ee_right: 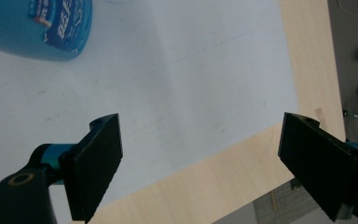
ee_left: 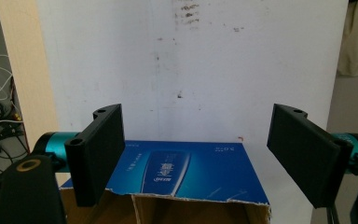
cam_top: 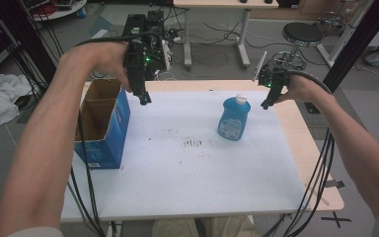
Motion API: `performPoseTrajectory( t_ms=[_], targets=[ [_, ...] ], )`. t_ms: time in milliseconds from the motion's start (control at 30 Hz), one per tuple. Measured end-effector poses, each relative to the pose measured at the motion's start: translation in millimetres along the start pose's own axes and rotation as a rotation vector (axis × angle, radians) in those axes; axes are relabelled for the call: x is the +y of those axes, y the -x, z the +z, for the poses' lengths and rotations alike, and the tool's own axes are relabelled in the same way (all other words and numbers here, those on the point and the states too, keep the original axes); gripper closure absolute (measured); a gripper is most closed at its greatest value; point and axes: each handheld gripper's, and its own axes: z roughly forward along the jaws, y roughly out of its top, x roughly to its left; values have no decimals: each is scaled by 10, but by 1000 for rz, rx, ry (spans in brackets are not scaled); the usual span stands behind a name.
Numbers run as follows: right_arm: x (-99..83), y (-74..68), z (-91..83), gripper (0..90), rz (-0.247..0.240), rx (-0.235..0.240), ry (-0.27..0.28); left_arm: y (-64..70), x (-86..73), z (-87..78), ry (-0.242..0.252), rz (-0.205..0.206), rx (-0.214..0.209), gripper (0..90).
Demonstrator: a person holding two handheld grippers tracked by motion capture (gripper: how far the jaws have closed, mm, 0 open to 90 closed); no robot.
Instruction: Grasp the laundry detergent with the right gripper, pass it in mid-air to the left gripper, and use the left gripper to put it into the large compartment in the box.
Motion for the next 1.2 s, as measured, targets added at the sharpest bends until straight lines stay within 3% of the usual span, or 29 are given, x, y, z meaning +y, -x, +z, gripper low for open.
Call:
performPoseTrajectory(
  t_ms=[300, 500, 600, 867, 1000, 1200],
  targets=[
    [-99, -206, -13, 128, 57, 33, 37, -34, 26, 44, -7, 3, -10, 191],
    [-119, -329, 3, 128, 68, 44, 62, -53, 28, 70, -3, 2, -16, 190],
    [-120, -425, -12, 128, 98, 50, 98, -58, 23, 88, -2, 6, -19, 190],
    [-118, -611, 7, 128, 111, 74, 169, -60, -1, 108, 3, 0, -21, 190],
    [-101, -682, 31, 128, 132, 81, 229, -58, -1, 119, 6, 1, -22, 190],
    [-85, -746, 93, 128, 160, 74, 279, -54, -16, 105, 14, -1, -17, 190]
  ],
)
